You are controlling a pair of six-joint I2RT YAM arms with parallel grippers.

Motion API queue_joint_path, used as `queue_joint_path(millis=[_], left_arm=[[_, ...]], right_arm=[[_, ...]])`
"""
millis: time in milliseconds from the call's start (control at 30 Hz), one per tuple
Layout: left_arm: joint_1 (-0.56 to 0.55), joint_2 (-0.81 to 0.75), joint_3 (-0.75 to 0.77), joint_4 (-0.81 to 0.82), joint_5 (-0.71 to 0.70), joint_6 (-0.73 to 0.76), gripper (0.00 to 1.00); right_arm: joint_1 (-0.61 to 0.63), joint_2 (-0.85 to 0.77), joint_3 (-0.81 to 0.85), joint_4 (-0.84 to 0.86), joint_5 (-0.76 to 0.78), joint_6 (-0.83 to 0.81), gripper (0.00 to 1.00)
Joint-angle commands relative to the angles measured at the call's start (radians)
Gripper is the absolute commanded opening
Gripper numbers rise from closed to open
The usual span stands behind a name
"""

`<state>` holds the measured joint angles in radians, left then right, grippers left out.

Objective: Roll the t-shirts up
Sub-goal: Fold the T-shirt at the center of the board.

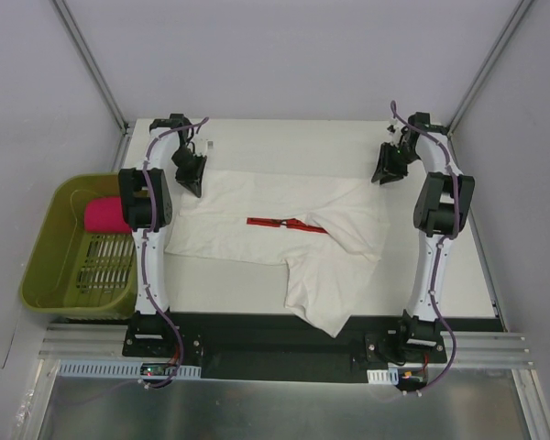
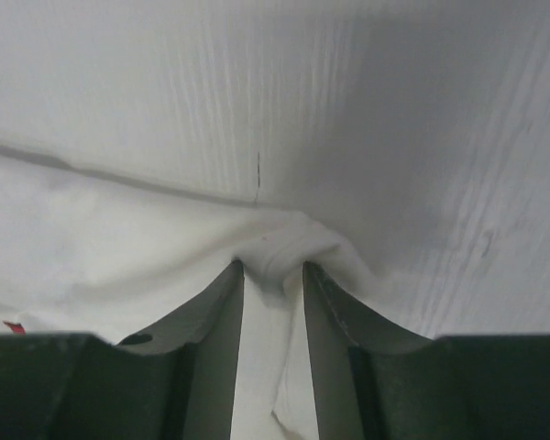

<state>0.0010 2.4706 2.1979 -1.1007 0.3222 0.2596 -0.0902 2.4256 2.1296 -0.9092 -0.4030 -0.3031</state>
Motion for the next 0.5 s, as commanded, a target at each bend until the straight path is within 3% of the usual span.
queue_joint_path(millis=[0, 133, 467], left_arm=[[0.001, 0.037, 0.071, -0.013, -0.045, 0.009, 0.02], [0.002, 0.053, 0.123, 0.007, -0.049, -0.022, 0.0], [0.001, 0.07, 0.181, 0.05, -0.089, -0.089, 0.0]], right_arm=[[0.009, 0.081, 0.159, 0.05, 0.039, 0.059, 0.35], [-0.041, 0.153, 0.288, 0.102, 0.0, 0.169, 0.37], [-0.085, 0.133, 0.302, 0.153, -0.023, 0.142, 0.46]])
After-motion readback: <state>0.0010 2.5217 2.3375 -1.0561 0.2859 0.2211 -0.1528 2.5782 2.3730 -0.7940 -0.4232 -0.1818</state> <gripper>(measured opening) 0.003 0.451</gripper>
